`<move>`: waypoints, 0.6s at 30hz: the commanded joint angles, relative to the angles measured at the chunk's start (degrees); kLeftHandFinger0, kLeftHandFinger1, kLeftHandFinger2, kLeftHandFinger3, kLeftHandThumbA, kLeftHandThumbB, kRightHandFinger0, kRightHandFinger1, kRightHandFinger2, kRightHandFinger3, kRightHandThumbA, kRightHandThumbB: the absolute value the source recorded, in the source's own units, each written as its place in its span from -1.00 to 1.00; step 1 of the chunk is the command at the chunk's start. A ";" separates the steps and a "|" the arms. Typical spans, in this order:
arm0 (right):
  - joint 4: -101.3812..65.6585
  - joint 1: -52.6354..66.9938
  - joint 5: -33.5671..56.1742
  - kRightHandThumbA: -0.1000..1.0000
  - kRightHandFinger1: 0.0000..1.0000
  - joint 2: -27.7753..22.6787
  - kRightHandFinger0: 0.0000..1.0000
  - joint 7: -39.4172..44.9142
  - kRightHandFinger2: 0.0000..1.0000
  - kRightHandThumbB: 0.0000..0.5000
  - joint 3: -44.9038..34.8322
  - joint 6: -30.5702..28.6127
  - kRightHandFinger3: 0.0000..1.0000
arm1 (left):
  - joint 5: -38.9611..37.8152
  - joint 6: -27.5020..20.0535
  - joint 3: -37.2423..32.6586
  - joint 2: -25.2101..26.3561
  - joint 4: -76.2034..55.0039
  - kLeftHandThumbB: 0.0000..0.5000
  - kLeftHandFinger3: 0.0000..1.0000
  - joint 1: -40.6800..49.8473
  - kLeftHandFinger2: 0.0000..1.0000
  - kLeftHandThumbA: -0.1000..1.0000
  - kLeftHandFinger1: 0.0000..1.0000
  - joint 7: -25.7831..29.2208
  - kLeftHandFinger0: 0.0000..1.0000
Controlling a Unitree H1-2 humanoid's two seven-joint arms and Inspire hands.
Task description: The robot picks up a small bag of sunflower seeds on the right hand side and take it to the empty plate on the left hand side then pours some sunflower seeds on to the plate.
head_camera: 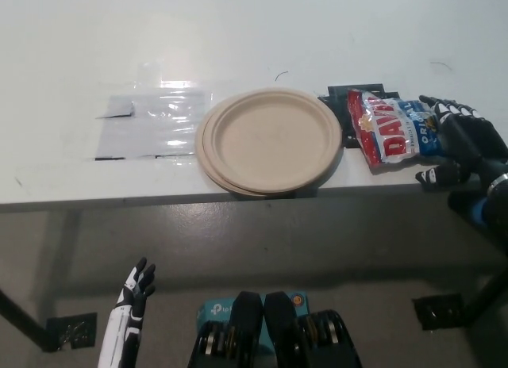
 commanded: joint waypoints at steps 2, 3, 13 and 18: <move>0.86 -3.64 -0.14 1.00 1.00 -0.59 1.00 -2.00 1.00 0.39 0.20 -0.91 1.00 | 0.55 -2.41 -0.11 0.69 -0.89 -1.00 1.00 -0.32 1.00 1.00 1.00 0.66 1.00; 1.10 -3.70 -0.06 1.00 1.00 -0.55 1.00 -2.29 1.00 0.39 0.20 -1.21 1.00 | 0.71 -2.58 -0.12 0.73 -0.82 -1.00 1.00 -0.32 1.00 1.00 1.00 0.75 1.00; 7.98 -6.18 -0.57 1.00 1.00 -0.10 1.00 -4.09 1.00 0.35 1.71 -2.49 1.00 | 0.85 -2.77 -0.19 0.67 -0.55 -1.00 1.00 -0.12 1.00 1.00 1.00 0.94 0.99; 22.89 -11.06 1.12 0.87 1.00 1.18 1.00 -4.61 1.00 0.37 2.89 -5.28 1.00 | 0.93 -3.30 -0.15 0.68 -0.66 -1.00 1.00 0.22 1.00 1.00 1.00 1.03 0.98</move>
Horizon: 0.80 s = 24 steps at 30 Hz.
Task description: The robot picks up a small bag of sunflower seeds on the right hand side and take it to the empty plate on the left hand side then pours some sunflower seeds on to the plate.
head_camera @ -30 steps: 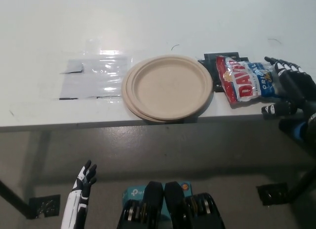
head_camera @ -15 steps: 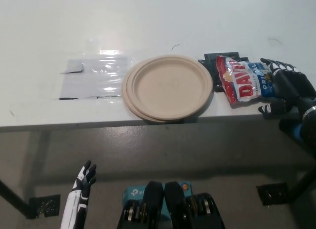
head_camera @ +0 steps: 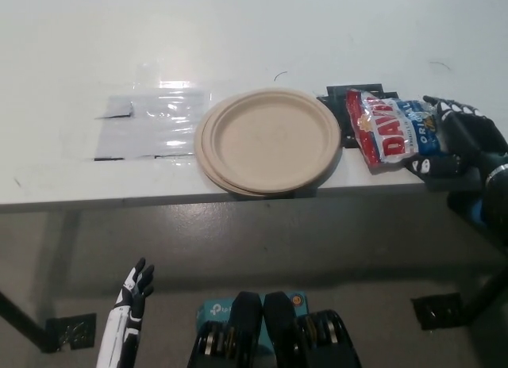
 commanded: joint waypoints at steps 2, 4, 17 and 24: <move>16.42 -8.72 0.93 0.77 1.00 1.31 1.00 -4.06 1.00 0.49 1.97 -5.99 1.00 | 0.51 -3.12 -0.10 0.20 -0.78 -1.00 1.00 0.35 1.00 1.00 1.00 1.03 0.97; 23.89 -11.52 1.93 0.12 1.00 2.10 1.00 -6.32 1.00 0.53 2.00 -9.87 1.00 | 0.24 -3.13 -0.10 0.07 -0.86 -1.00 1.00 0.47 1.00 1.00 1.00 0.98 0.97; 36.72 -15.73 -9.57 -1.00 -0.75 6.95 -1.00 -29.58 0.29 -0.14 21.81 -8.21 0.30 | -2.75 -1.62 1.01 0.09 -2.56 -0.85 1.00 -0.09 1.00 1.00 1.00 0.41 1.00; 37.37 -15.05 -4.61 -1.00 -0.48 8.55 -1.00 -30.59 0.61 -0.34 20.72 -11.86 0.64 | -2.57 -1.56 0.94 0.64 -2.85 -0.91 1.00 -0.35 1.00 1.00 1.00 0.13 0.99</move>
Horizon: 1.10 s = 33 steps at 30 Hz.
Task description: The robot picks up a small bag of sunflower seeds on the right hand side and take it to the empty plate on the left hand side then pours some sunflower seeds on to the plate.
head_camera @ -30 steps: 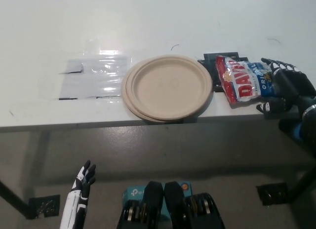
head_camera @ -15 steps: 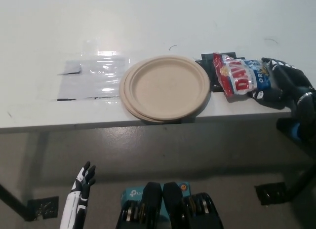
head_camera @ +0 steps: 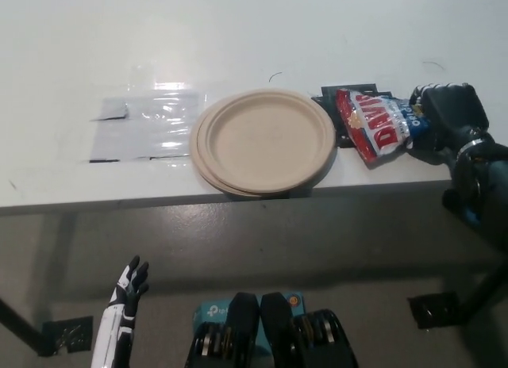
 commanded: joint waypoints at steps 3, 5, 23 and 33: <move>1.40 1.93 1.66 -1.00 -0.37 2.59 -1.00 -5.11 0.60 -0.41 -0.95 -4.69 0.69 | -1.07 -1.16 0.39 0.54 -2.45 -0.95 1.00 -0.07 1.00 1.00 1.00 0.26 0.98; 1.36 2.53 4.00 -1.00 -0.49 2.80 -1.00 -5.64 0.51 -0.45 -3.32 -5.84 0.64 | -0.44 -0.84 0.36 0.54 -2.62 -1.00 1.00 -0.01 1.00 1.00 1.00 0.50 0.96; 1.10 3.70 15.60 -1.00 -0.68 5.18 -1.00 -5.08 0.33 -0.77 -20.34 -13.02 0.11 | 0.63 -1.44 0.35 0.64 -1.92 -1.00 1.00 -0.23 1.00 1.00 1.00 0.96 0.93; 0.93 1.74 20.53 -1.00 -0.50 5.56 -1.00 -2.59 0.53 -0.45 -24.27 -12.17 0.58 | 0.08 -1.36 0.44 0.68 -2.11 -1.00 1.00 -0.36 1.00 1.00 1.00 0.67 0.84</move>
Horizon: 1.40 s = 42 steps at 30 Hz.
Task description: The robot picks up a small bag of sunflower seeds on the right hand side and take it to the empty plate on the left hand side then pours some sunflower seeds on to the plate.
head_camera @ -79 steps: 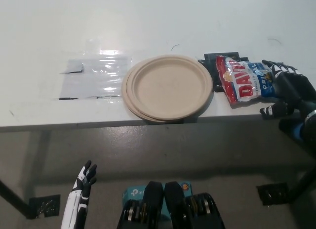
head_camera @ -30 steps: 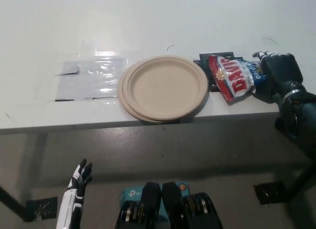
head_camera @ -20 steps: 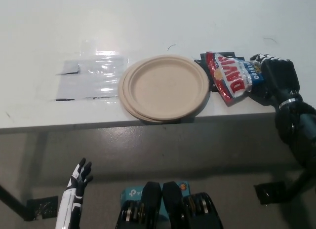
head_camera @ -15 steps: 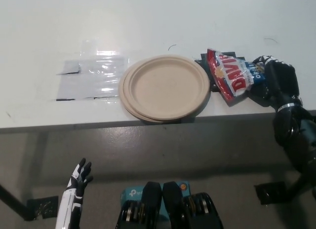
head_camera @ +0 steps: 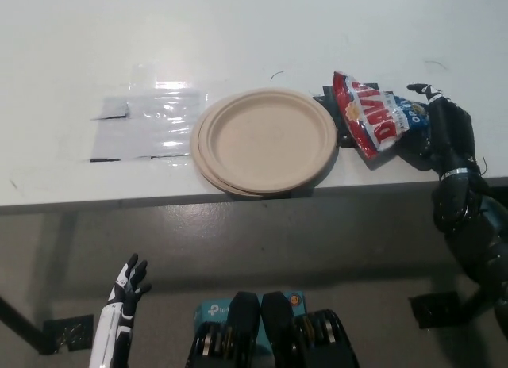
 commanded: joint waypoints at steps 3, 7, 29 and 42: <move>0.36 -3.16 3.87 -1.00 -0.46 0.02 -1.00 4.30 0.49 -0.38 -1.87 0.39 0.50 | 0.18 -1.89 0.40 0.74 -1.10 -1.00 1.00 -0.85 1.00 1.00 1.00 0.74 0.82; 0.23 -3.91 4.36 -1.00 -0.45 -0.63 -1.00 7.13 0.45 -0.39 -1.70 -0.04 0.43 | -0.12 -2.04 0.56 0.74 -0.81 -1.00 1.00 -0.88 1.00 1.00 1.00 0.79 0.80; -1.00 -10.70 1.44 -1.00 -0.28 -4.46 -1.00 19.28 0.59 -0.37 4.73 0.57 0.61 | -1.00 -2.07 0.59 0.62 -0.73 -1.00 1.00 -1.12 1.00 1.00 1.00 0.54 0.74; -0.95 -14.36 1.73 -1.00 0.02 -6.55 -0.99 30.30 0.79 -0.23 7.52 2.71 0.76 | -0.70 -1.40 0.52 1.08 -0.95 -0.85 1.00 -1.84 0.93 1.00 0.94 0.43 0.71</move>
